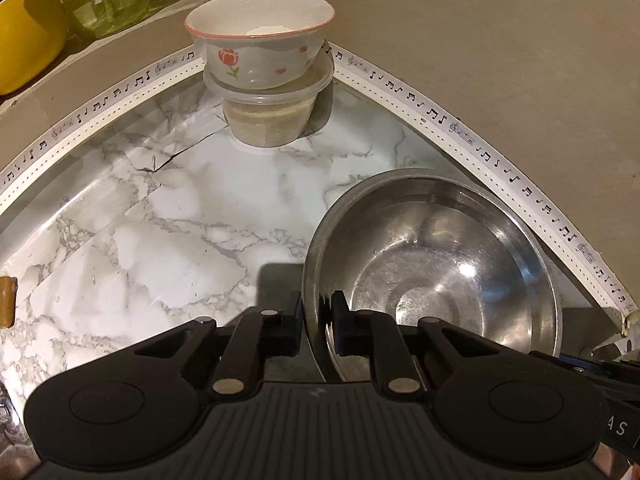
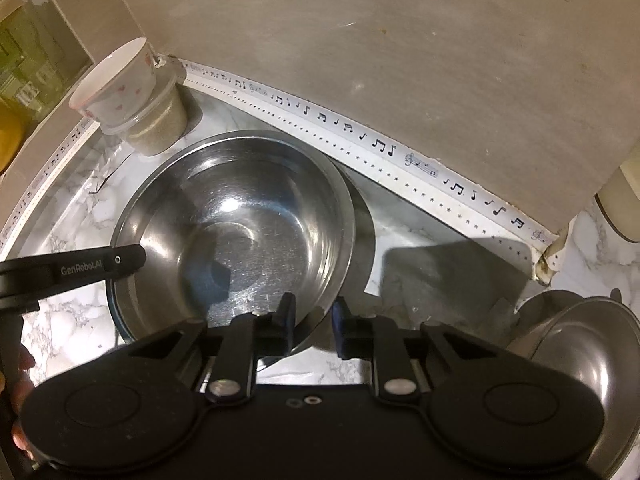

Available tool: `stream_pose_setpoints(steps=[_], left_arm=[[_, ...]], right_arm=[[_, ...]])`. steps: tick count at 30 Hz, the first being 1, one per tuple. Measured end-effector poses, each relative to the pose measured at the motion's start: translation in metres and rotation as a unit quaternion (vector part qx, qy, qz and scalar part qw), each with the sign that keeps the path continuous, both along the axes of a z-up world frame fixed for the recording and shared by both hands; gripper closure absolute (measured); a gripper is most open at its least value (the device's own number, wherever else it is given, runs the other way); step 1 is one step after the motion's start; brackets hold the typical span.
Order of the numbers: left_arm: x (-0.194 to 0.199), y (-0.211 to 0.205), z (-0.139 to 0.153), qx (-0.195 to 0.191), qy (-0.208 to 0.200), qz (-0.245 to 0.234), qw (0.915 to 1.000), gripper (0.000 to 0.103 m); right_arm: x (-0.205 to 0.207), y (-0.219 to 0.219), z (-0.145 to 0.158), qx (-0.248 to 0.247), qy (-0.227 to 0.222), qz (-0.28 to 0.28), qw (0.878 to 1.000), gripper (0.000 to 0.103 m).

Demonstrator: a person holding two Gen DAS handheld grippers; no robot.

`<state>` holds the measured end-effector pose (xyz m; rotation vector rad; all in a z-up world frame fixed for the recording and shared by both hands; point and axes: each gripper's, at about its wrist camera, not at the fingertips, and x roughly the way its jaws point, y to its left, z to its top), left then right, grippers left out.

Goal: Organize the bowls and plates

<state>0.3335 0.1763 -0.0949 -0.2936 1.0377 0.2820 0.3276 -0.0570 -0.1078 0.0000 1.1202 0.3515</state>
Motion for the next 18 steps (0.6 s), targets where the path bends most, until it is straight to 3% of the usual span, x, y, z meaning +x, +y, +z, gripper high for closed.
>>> stream_pose_setpoints(steps=[18], left_arm=[[-0.074,-0.022,0.018,-0.004,-0.001,-0.037,0.9993,0.089]], right_arm=[[-0.051,-0.026,0.018,-0.003,-0.015,0.043,0.999,0.084]])
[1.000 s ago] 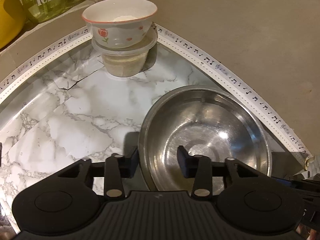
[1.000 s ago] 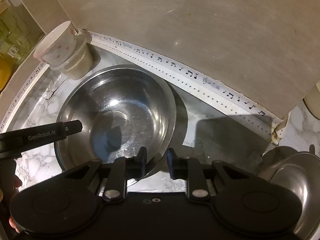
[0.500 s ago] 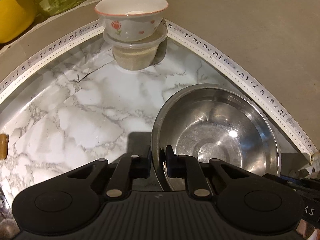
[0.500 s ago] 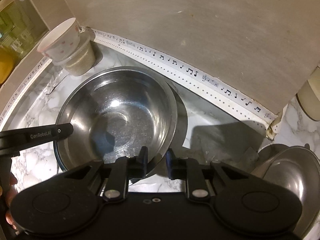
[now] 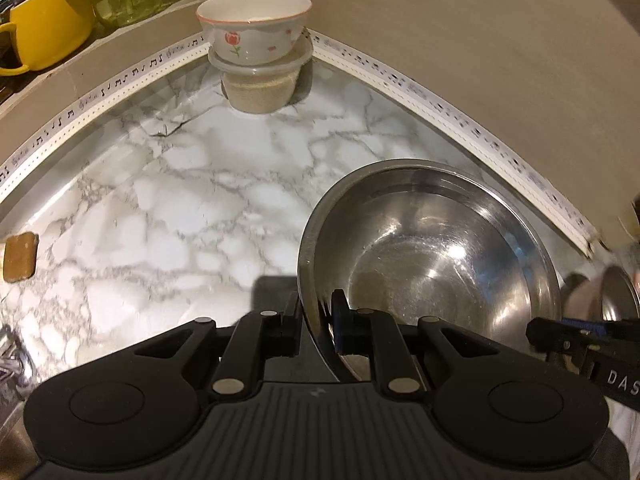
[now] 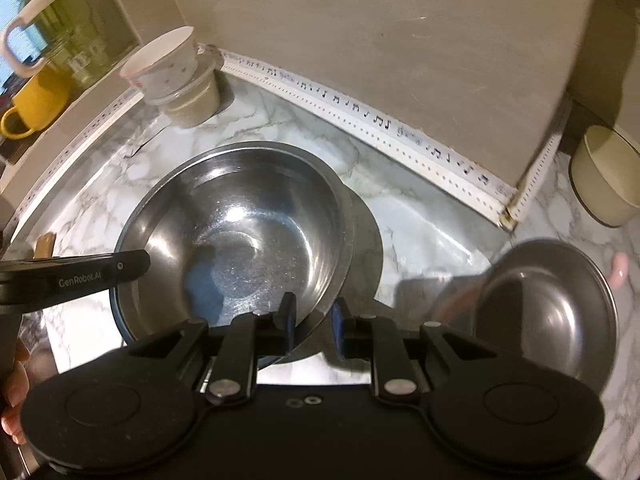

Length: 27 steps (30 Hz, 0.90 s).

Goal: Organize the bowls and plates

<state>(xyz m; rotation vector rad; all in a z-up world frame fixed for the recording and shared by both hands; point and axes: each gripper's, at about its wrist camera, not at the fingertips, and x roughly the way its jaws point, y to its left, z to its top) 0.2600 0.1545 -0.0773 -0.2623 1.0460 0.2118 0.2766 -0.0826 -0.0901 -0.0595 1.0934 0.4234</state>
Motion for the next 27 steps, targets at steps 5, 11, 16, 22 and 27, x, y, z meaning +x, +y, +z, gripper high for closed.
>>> stream_pose_setpoints(steps=[5,11,16,22,27], left_arm=[[-0.016,-0.007,-0.003,-0.007,0.01,-0.014,0.9998,0.089],[-0.027,-0.015,-0.01,-0.003,0.018,-0.023,0.9996,0.089],[-0.029,-0.018,-0.014,0.001,0.02,-0.021,0.9996,0.089],[-0.03,-0.017,-0.017,-0.001,0.022,-0.02,0.9996,0.089],[-0.029,-0.017,-0.017,-0.001,0.022,-0.019,0.9996,0.089]], right_arm=[[-0.015,-0.01,-0.006,0.002,0.011,0.01,1.0,0.084],[-0.025,-0.017,-0.013,0.007,0.019,0.013,1.0,0.083],[-0.029,-0.017,-0.019,0.002,0.025,0.014,1.0,0.083],[-0.029,-0.017,-0.021,0.002,0.027,0.014,1.0,0.083],[-0.029,-0.017,-0.023,-0.001,0.024,0.016,1.0,0.081]])
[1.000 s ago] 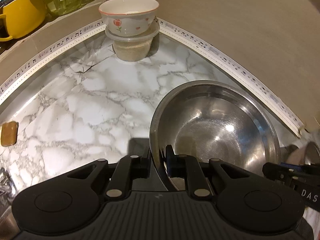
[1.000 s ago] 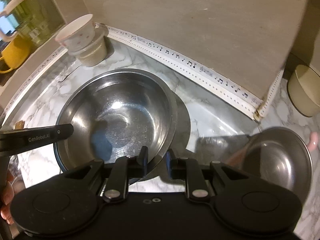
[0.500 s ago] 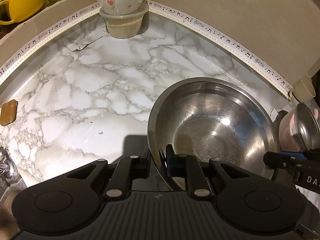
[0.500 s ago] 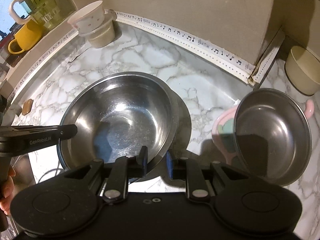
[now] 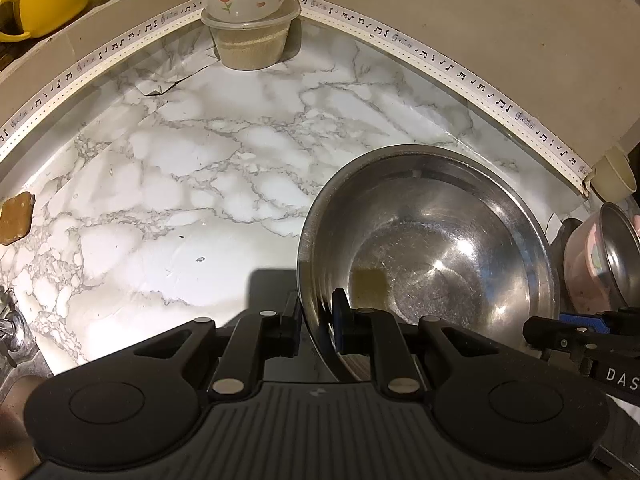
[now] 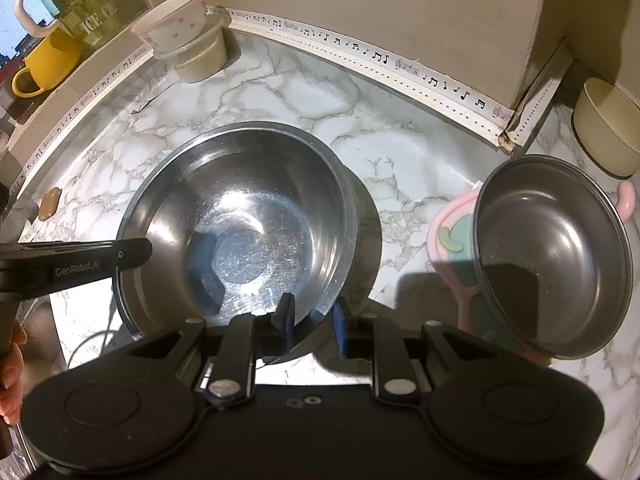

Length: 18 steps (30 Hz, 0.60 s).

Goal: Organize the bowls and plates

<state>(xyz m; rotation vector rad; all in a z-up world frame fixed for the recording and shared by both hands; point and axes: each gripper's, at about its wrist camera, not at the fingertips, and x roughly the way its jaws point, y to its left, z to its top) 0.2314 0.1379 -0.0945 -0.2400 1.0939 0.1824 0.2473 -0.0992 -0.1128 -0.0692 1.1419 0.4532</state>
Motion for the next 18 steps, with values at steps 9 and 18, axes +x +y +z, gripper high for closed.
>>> stream_pose_setpoints(steps=[9,18], left_arm=[[0.0,-0.004,0.004,0.015,0.001,-0.007,0.9999,0.088],[-0.004,-0.003,0.017,0.023,-0.007,-0.017,0.9996,0.086]], right_arm=[[0.0,-0.006,0.007,0.001,0.001,-0.01,1.0,0.074],[-0.008,-0.023,0.03,0.027,-0.004,-0.01,1.0,0.071]])
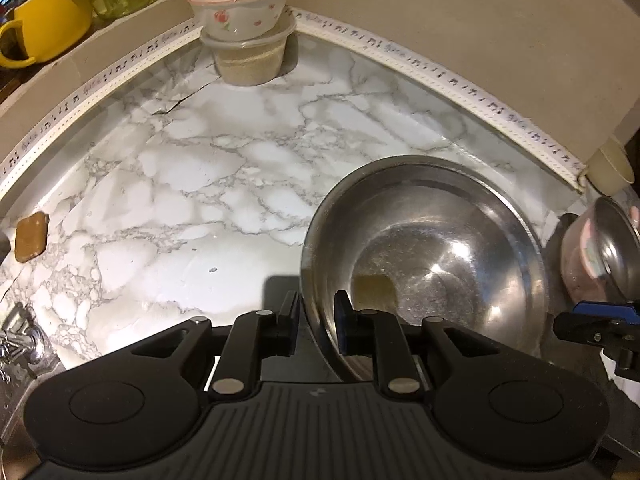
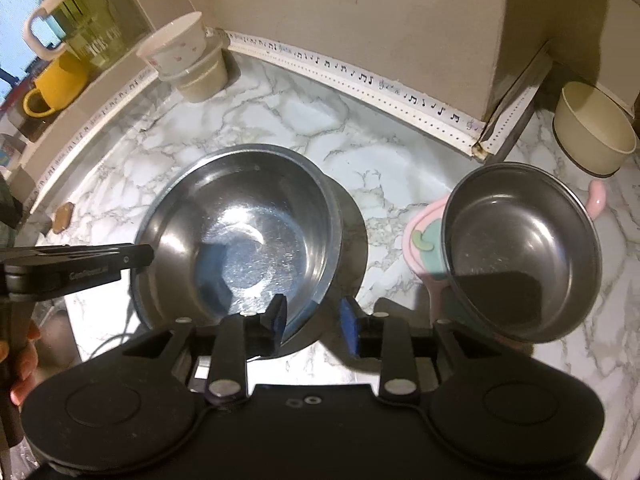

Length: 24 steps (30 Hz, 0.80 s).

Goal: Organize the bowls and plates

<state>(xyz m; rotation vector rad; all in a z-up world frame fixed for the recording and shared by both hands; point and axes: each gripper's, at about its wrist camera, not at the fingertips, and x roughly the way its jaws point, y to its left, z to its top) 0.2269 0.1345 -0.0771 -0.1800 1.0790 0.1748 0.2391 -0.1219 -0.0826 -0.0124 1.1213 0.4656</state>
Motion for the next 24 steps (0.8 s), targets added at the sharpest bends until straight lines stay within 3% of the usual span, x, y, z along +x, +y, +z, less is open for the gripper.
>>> stream_pose_setpoints(steps=[11,16,21,24], left_arm=[[-0.017,-0.029,0.041,0.0,-0.04,-0.047,0.9981,0.081],[-0.024,-0.048,0.058,-0.005,-0.059,-0.064,0.9962,0.057],[-0.023,-0.074,0.07,-0.006,-0.073,-0.088,0.9934,0.048],[-0.021,-0.09,0.073,-0.008,-0.081,-0.099,0.9918,0.037]], right_arm=[[-0.017,-0.024,0.035,0.016,-0.028,0.007,0.999,0.067],[-0.02,-0.042,0.052,0.014,-0.044,-0.001,0.999,0.064],[-0.016,-0.067,0.061,0.005,-0.059,-0.023,0.998,0.059],[-0.012,-0.083,0.06,0.0,-0.061,-0.039,0.997,0.056]])
